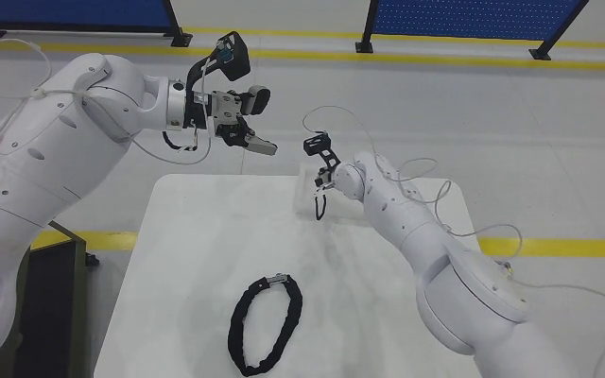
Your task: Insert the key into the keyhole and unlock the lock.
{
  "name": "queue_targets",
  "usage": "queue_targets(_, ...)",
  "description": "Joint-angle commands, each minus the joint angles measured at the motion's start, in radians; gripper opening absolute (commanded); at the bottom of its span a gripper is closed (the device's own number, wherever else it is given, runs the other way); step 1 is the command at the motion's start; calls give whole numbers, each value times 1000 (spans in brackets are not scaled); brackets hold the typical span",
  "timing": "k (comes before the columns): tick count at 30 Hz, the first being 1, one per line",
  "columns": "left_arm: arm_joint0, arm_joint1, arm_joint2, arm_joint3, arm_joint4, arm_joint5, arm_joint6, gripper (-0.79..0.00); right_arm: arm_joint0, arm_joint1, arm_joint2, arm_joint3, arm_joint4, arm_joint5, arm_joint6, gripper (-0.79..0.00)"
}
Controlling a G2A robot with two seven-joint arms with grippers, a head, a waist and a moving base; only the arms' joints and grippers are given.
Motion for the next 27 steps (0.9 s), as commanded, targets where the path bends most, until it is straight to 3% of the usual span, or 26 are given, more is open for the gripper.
queue_targets(1,0,0,0,0,0,0,0,0,-5,12,7,-33,-14,-9,4,-785)
queue_targets(9,0,0,0,0,0,0,0,0,-57,90,81,-224,-46,-4,39,-785)
queue_targets(14,0,0,0,0,0,0,0,0,-136,162,164,-431,-86,22,96,-785)
queue_targets(21,0,0,0,0,0,0,0,0,-343,280,350,-847,-211,17,173,-785)
queue_targets(25,0,0,0,0,0,0,0,0,-486,334,480,-1068,-233,-60,223,-785)
queue_targets(27,0,0,0,0,0,0,0,0,-551,356,547,-1155,-192,-148,245,-785)
